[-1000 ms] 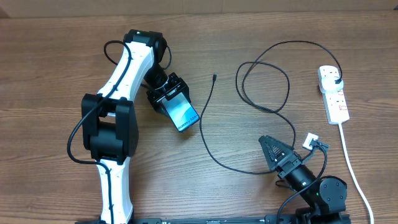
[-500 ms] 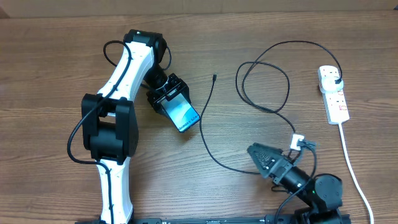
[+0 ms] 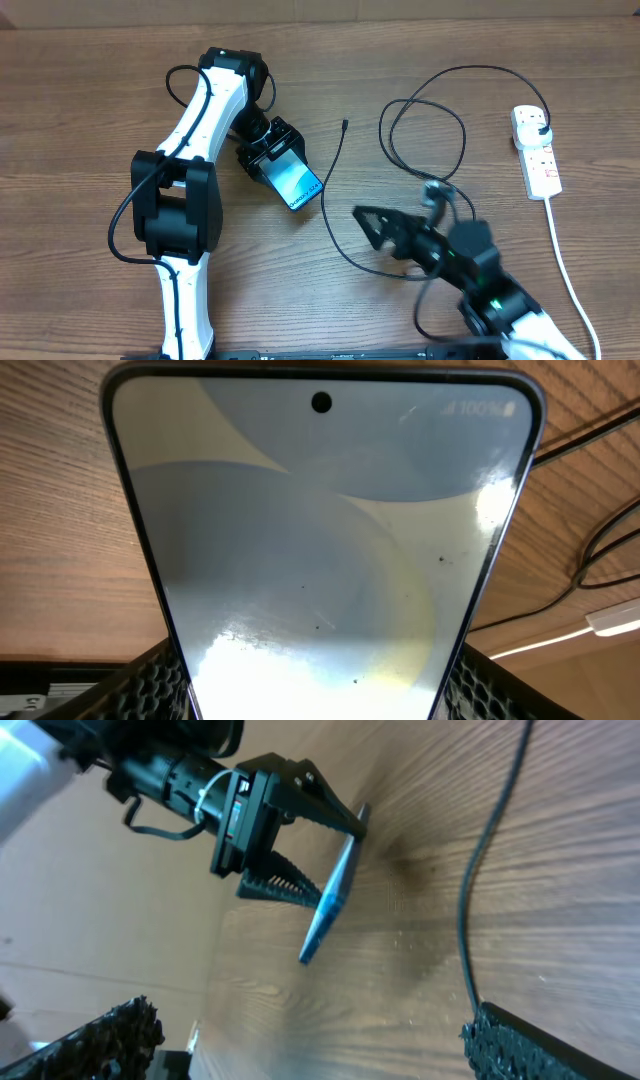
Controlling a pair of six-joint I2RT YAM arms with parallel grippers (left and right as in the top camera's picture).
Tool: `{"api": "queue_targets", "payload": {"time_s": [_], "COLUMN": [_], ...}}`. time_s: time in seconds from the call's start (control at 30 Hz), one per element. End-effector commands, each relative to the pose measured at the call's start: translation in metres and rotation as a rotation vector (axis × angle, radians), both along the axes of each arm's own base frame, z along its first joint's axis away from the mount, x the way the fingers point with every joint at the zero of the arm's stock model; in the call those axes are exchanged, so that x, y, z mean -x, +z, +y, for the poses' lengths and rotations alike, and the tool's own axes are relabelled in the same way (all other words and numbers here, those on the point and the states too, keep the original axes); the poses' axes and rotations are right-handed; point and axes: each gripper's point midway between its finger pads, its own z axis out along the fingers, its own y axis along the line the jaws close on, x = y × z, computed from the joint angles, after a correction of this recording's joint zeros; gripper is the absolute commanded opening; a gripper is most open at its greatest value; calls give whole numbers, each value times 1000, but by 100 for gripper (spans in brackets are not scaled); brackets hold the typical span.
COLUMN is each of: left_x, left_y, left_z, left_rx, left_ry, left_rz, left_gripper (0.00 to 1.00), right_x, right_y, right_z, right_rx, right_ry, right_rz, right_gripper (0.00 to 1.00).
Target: Plug charger to phone and switch on socket
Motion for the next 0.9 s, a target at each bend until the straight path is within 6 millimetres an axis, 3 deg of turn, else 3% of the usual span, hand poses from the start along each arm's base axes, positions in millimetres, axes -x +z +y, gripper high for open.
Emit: {"api": "queue_targets", "payload": {"time_s": [0.0,0.13,0.3,0.37,0.43,0.53,0.87], "left_x": [-5,-6,-7,-8,-10,-11,-12], "left_y": [8,8,8,7,7,9,11], "left_z": [-6,-6,-7,-7,-8,-11,-18], "left_rx": [14,13,6,4,9,27,61], "left_ry": [40,57,80,89,92,99,100], "left_rz": [-3,4,11,12,4,6,1], "left_gripper": [4,4,4,4,4,4,5], "right_x": [-23,-48,-67,-73,-76,-81,-86], "right_y": [0,-24,-37,-44,-52,-59,-63], "right_z": [20,51,93,101,103,106,113], "right_rx": [49,113,142,148,141,109,59], "right_ry": [-13,12,65,69,51,32,29], "right_rz": [0,81,112,129,166,197,209], "right_gripper": [100,100,100,99,98,88,62]}}
